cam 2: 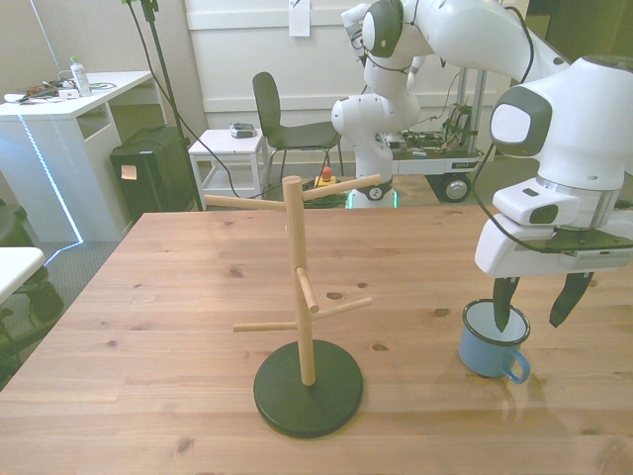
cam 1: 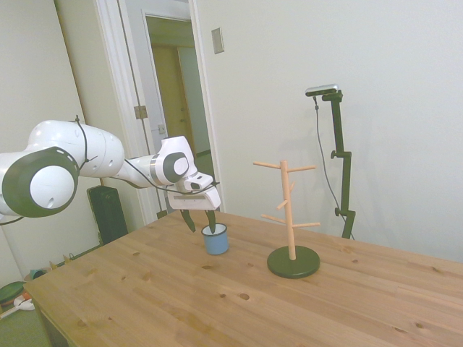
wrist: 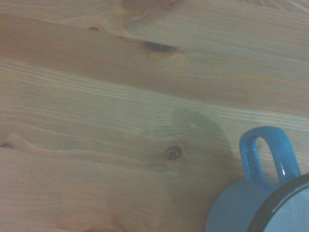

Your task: Hang the mug

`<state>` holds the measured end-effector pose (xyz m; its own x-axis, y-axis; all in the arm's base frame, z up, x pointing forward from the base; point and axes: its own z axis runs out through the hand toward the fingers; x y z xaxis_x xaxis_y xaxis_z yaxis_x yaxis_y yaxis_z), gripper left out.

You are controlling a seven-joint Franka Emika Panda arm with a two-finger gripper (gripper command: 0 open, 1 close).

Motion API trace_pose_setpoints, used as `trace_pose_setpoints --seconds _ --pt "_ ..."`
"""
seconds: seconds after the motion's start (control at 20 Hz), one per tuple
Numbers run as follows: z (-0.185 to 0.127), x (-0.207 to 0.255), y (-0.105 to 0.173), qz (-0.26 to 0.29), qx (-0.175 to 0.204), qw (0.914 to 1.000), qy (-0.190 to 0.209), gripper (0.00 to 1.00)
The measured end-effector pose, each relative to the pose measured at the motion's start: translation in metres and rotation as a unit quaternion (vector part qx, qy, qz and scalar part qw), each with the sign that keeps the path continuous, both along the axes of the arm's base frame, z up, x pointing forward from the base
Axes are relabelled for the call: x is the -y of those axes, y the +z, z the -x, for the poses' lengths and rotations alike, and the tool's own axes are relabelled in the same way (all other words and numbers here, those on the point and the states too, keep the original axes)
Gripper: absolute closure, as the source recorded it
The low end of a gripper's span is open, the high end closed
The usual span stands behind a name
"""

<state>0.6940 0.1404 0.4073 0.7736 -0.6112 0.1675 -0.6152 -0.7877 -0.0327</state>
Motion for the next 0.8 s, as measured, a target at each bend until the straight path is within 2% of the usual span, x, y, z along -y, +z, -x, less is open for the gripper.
trace_pose_setpoints --seconds 0.8 --pt "0.001 0.0004 -0.0095 0.003 -0.005 1.0 0.0 1.0"
